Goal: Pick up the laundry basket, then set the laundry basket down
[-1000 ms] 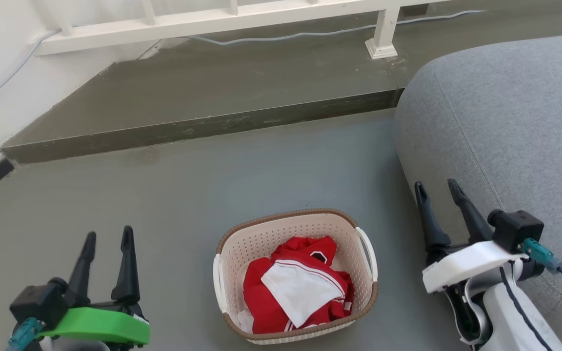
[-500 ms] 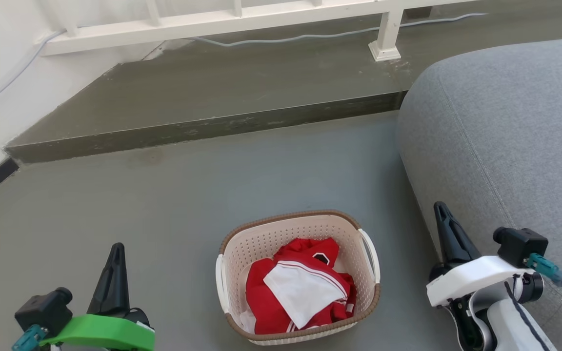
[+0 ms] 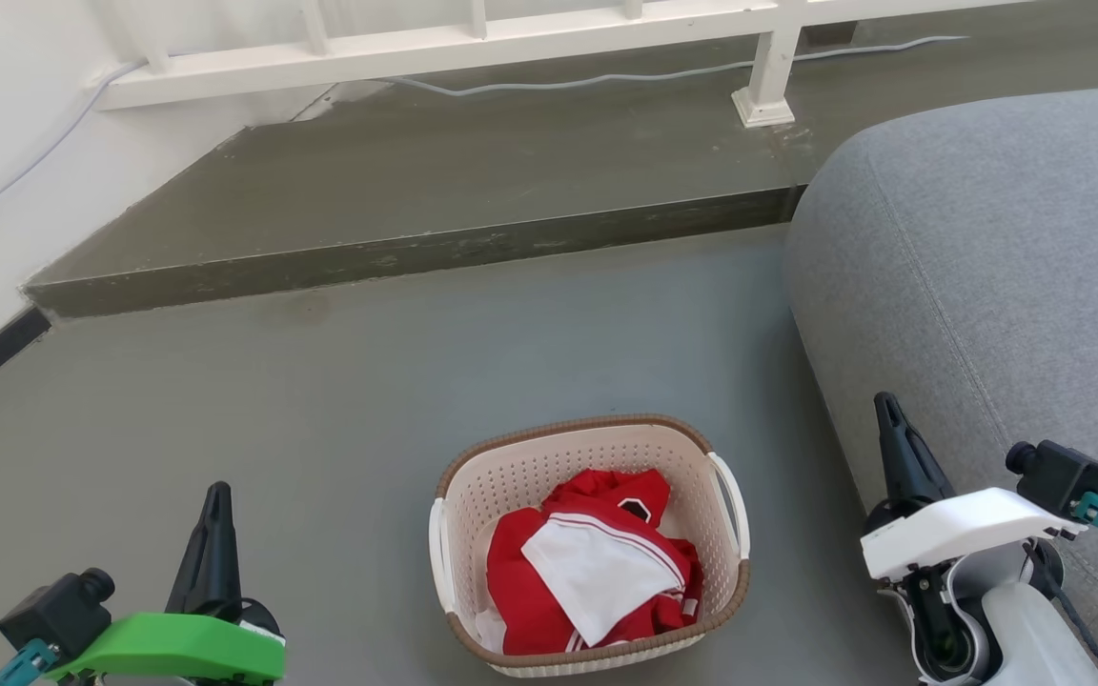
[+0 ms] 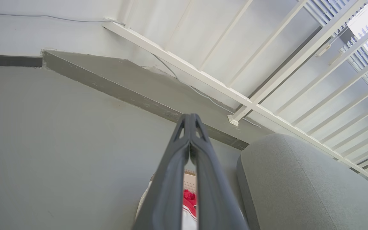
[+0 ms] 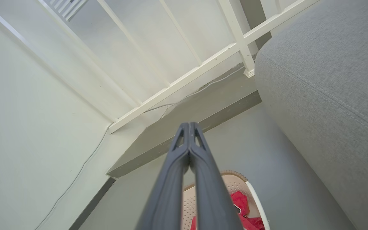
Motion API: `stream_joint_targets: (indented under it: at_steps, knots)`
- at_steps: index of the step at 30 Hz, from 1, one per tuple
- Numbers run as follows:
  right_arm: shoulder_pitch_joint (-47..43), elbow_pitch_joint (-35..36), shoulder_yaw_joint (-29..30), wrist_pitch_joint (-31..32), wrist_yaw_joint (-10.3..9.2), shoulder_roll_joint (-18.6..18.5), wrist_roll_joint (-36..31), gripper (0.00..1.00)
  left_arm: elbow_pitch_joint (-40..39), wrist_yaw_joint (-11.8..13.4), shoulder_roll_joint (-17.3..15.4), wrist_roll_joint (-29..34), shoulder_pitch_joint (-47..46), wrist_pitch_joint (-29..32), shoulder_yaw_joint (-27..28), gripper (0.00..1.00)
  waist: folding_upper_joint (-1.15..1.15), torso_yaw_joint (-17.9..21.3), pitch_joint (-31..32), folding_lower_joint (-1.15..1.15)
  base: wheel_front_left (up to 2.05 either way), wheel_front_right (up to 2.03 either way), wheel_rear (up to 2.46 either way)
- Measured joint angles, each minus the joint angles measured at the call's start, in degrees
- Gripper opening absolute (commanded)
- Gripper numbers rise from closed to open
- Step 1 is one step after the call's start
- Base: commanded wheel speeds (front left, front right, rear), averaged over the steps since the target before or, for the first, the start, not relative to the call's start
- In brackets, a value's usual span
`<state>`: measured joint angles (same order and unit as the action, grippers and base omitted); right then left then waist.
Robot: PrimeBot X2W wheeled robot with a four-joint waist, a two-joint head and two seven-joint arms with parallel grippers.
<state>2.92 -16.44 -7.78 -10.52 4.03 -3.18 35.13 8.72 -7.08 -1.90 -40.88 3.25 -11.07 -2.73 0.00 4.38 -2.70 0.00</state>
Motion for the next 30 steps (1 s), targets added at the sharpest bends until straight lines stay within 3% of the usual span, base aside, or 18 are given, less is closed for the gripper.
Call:
stream_joint_targets:
  at_steps: [30]
  knots:
    - [0.04, 0.10, 5.30, 6.12, 1.01, -0.01, 22.25, 0.00, 2.23, 0.02, -1.05, -20.74, -1.20, 5.57, 1.10, 0.00, 0.00, -1.69, 0.97, 0.00, 0.00, 0.00, 0.00]
